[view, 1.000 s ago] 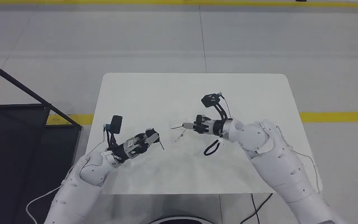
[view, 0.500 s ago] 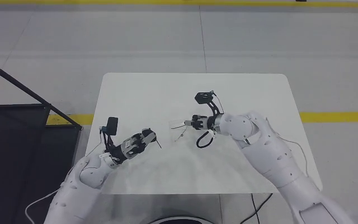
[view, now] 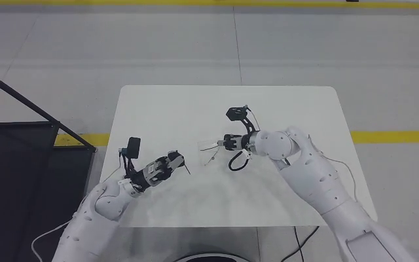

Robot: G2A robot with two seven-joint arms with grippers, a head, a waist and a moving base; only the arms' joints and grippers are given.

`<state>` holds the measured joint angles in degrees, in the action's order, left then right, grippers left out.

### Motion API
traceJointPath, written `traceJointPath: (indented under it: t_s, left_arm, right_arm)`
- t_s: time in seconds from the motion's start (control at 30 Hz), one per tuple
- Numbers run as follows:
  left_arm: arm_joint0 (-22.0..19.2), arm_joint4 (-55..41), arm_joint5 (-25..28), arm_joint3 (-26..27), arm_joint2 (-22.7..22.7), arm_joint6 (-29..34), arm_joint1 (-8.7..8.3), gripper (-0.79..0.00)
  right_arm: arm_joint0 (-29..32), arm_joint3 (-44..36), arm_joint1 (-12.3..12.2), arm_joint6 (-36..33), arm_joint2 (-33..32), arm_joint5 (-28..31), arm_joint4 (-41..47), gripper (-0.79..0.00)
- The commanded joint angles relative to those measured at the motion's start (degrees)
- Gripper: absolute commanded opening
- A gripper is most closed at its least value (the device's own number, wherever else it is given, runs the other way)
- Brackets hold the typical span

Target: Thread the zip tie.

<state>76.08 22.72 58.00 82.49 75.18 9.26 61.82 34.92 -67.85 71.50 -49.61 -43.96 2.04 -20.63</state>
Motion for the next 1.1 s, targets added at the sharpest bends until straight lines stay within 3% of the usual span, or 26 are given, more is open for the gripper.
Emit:
traceJointPath:
  t_s: [0.0, 0.07, 0.3, 0.43, 0.7, 0.87, 1.07]
  left_arm:
    - [-0.06, -0.04, 0.0, -0.06, -0.09, -0.05, -0.04, -0.785]
    - [-0.1, -0.01, 0.0, -0.15, -0.13, -0.12, -0.09, -0.785]
    - [-0.15, 0.03, 0.0, -0.23, -0.26, -0.36, -0.24, -0.785]
    - [-0.22, 0.05, 0.0, -0.28, -0.37, -0.5, -0.31, -0.785]
    - [-0.6, 0.73, -0.62, -0.69, -0.22, -1.94, -0.24, -0.785]
    - [-0.12, 5.17, -3.68, 0.71, 0.7, -6.6, 0.19, -0.785]
    - [0.7, 14.47, -7.83, 2.82, 0.65, -14.81, 1.03, -0.785]
  right_arm:
    - [-0.17, 0.3, 0.16, -0.2, 0.05, 0.05, 0.0, -0.588]
    - [-0.29, 0.67, 0.33, -0.38, 0.1, 0.08, 0.06, -0.637]
    - [-0.79, 1.73, 0.88, -0.77, 0.22, 0.16, -0.03, -0.68]
    - [-0.94, 1.91, 1.1, -0.56, 0.04, 0.12, -0.21, -0.776]
    - [0.3, 0.6, 0.64, 1.14, -2.64, 0.57, -0.41, -0.785]
    - [4.03, -3.25, -0.78, 3.7, -7.39, 1.65, 0.14, -0.785]
    - [13.77, -13.63, -3.31, 7.85, -15.2, 1.9, -0.64, -0.785]
